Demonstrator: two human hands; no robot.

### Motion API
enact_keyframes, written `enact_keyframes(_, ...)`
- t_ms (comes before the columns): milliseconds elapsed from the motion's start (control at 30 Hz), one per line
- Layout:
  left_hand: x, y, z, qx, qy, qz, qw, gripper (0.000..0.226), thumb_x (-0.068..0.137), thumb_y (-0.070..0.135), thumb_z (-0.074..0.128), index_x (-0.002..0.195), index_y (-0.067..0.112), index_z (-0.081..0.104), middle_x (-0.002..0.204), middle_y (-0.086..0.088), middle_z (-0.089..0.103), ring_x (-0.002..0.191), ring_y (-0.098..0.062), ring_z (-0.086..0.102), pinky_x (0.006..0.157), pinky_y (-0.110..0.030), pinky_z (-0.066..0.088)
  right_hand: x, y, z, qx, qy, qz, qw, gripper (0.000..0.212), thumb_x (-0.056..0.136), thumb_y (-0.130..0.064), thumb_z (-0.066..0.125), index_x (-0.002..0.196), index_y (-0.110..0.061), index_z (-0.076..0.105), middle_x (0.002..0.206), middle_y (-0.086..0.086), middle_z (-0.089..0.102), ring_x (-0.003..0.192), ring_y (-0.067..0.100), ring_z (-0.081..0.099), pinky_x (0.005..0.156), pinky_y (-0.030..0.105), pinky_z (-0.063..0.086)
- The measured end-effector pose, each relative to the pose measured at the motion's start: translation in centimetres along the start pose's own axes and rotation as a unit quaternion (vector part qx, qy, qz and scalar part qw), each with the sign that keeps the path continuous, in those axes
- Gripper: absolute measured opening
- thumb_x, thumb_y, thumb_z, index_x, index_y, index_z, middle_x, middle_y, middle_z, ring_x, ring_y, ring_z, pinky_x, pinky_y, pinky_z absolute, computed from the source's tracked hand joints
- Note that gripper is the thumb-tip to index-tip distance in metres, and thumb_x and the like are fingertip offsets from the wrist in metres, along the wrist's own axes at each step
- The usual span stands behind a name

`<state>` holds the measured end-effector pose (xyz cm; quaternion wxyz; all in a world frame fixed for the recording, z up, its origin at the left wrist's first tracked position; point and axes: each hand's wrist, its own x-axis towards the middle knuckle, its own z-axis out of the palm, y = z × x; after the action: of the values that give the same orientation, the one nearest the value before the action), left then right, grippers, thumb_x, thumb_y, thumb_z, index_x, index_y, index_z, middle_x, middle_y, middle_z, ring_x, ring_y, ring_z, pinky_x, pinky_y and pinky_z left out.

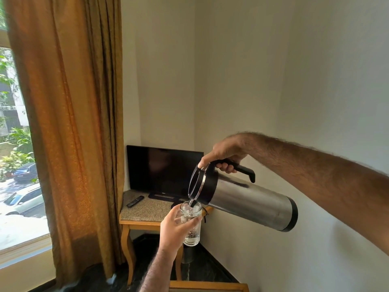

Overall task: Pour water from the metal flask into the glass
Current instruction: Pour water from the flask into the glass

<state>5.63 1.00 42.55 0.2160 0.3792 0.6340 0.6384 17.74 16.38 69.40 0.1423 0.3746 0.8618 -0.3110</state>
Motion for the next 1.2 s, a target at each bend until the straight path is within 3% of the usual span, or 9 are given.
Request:
enact_keyframes(333, -0.1, -0.1, 0.2, -0.012, 0.002, -0.004, 1.000, 0.050, 0.077, 0.022, 0.095, 0.121, 0.025, 0.071, 0.110, 0.004, 0.083, 0.092, -0.003, 0.082, 0.072, -0.017, 0.061, -0.1, 5.7, 1.1, 0.110, -0.006, -0.045, 0.993, 0.053, 0.084, -0.063, 0.072, 0.062, -0.018, 0.052, 0.062, 0.001, 0.046, 0.055, 0.017, 0.046, 0.060, 0.030, 0.045)
enact_keyframes(467, -0.2, -0.6, 0.2, -0.005, 0.005, 0.003, 1.000, 0.048, 0.079, 0.018, 0.093, 0.121, 0.023, 0.071, 0.109, 0.002, 0.084, 0.092, -0.005, 0.083, 0.068, -0.017, 0.063, -0.2, 9.1, 2.9, 0.216, 0.042, -0.043, 0.975, 0.069, 0.076, -0.083, 0.063, 0.057, -0.018, 0.050, 0.060, 0.003, 0.044, 0.054, 0.019, 0.044, 0.062, 0.031, 0.045)
enact_keyframes(567, -0.2, -1.1, 0.3, 0.005, 0.009, 0.004, 1.000, 0.049, 0.077, 0.021, 0.095, 0.120, 0.025, 0.071, 0.110, 0.004, 0.083, 0.095, -0.006, 0.082, 0.072, -0.018, 0.063, 0.4, 12.0, 5.1, 0.321, 0.084, -0.063, 0.941, 0.078, 0.085, -0.087, 0.042, 0.056, -0.015, 0.048, 0.057, 0.005, 0.041, 0.052, 0.022, 0.041, 0.059, 0.033, 0.042)
enact_keyframes(667, -0.2, -1.7, 0.2, 0.027, 0.019, 0.002, 0.999, 0.050, 0.075, 0.028, 0.097, 0.119, 0.027, 0.073, 0.110, 0.008, 0.082, 0.100, -0.001, 0.078, 0.073, -0.010, 0.058, 1.4, 14.5, 8.3, 0.416, 0.159, -0.090, 0.891, 0.059, 0.103, -0.053, 0.042, 0.062, -0.013, 0.049, 0.055, 0.005, 0.039, 0.048, 0.021, 0.037, 0.055, 0.034, 0.034)
enact_keyframes(800, -0.5, -3.1, 0.5, 0.038, 0.013, -0.004, 0.999, 0.054, 0.075, 0.020, 0.097, 0.122, 0.024, 0.071, 0.114, 0.011, 0.076, 0.095, 0.016, 0.070, 0.070, 0.002, 0.051, 3.0, 16.6, 13.3, 0.515, 0.253, -0.123, 0.810, 0.033, 0.106, -0.024, 0.044, 0.079, -0.008, 0.057, 0.055, 0.002, 0.044, 0.050, 0.015, 0.032, 0.051, 0.030, 0.027)
enact_keyframes(867, -0.8, -4.1, 0.7, 0.043, 0.010, -0.008, 0.999, 0.057, 0.075, 0.020, 0.097, 0.123, 0.029, 0.069, 0.116, 0.010, 0.075, 0.094, 0.016, 0.071, 0.071, -0.003, 0.055, 3.6, 17.3, 15.9, 0.548, 0.287, -0.123, 0.776, 0.036, 0.106, -0.022, 0.046, 0.075, -0.009, 0.057, 0.056, 0.003, 0.044, 0.050, 0.015, 0.032, 0.054, 0.031, 0.027)
enact_keyframes(967, -1.2, -6.5, 0.9, 0.047, 0.016, -0.014, 0.999, 0.057, 0.073, 0.027, 0.098, 0.118, 0.045, 0.066, 0.116, 0.009, 0.077, 0.088, -0.010, 0.081, 0.070, -0.020, 0.064, 4.8, 18.6, 20.0, 0.569, 0.331, -0.108, 0.745, 0.046, 0.106, -0.026, 0.049, 0.062, -0.013, 0.054, 0.053, 0.002, 0.046, 0.050, 0.014, 0.035, 0.057, 0.033, 0.030)
enact_keyframes(1100, -1.9, -10.7, 1.5, 0.063, 0.030, -0.036, 0.997, 0.068, 0.067, 0.045, 0.096, 0.128, 0.035, 0.069, 0.119, 0.012, 0.077, 0.105, -0.017, 0.078, 0.084, -0.035, 0.068, 6.9, 20.5, 24.8, 0.614, 0.352, -0.075, 0.703, 0.044, 0.107, -0.026, 0.047, 0.066, -0.011, 0.051, 0.053, 0.000, 0.046, 0.051, 0.013, 0.038, 0.059, 0.033, 0.032)
enact_keyframes(1200, -2.5, -15.2, 1.5, 0.086, 0.036, -0.057, 0.994, 0.065, 0.072, 0.027, 0.099, 0.130, 0.023, 0.068, 0.119, 0.009, 0.075, 0.110, -0.006, 0.074, 0.083, -0.021, 0.064, 9.4, 22.5, 28.6, 0.635, 0.348, -0.050, 0.689, 0.043, 0.107, -0.024, 0.046, 0.065, -0.011, 0.050, 0.053, 0.001, 0.048, 0.052, 0.015, 0.038, 0.058, 0.034, 0.031)
